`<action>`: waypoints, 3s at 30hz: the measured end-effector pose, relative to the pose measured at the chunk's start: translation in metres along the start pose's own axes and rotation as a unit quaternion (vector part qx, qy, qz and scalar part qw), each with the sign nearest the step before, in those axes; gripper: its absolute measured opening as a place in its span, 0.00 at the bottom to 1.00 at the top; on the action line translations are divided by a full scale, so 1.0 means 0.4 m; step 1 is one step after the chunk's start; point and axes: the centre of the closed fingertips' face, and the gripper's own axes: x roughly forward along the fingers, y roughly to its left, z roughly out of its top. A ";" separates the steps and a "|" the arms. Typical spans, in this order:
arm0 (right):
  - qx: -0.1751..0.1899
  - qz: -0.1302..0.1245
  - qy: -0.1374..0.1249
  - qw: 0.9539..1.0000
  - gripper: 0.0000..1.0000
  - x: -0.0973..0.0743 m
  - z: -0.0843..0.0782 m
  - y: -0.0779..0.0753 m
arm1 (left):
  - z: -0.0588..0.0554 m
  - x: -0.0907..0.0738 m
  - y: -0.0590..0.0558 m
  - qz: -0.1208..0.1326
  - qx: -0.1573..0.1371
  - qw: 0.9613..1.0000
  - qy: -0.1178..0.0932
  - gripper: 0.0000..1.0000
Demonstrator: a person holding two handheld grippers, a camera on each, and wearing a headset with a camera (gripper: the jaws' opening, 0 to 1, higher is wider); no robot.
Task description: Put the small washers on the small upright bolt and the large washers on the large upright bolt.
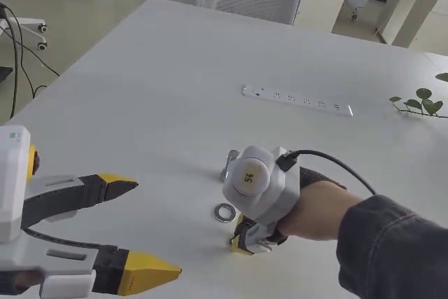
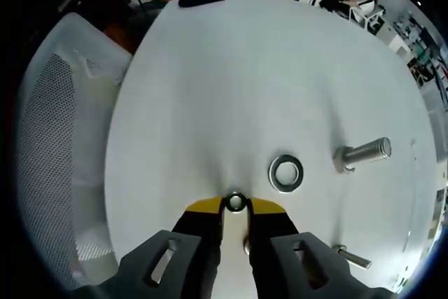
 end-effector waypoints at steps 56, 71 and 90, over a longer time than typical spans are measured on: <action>0.055 -0.067 0.010 0.996 0.14 -0.181 -0.150 -0.103 | 0.012 0.038 -0.023 -0.022 0.013 1.000 0.011 0.87; 0.066 -0.098 0.018 0.993 0.14 -0.253 -0.185 -0.167 | 0.007 0.040 -0.027 -0.024 0.012 1.000 0.012 0.87; 0.041 -0.121 0.018 0.992 0.14 -0.296 -0.136 -0.237 | 0.002 0.033 -0.023 -0.016 0.008 1.000 0.014 0.87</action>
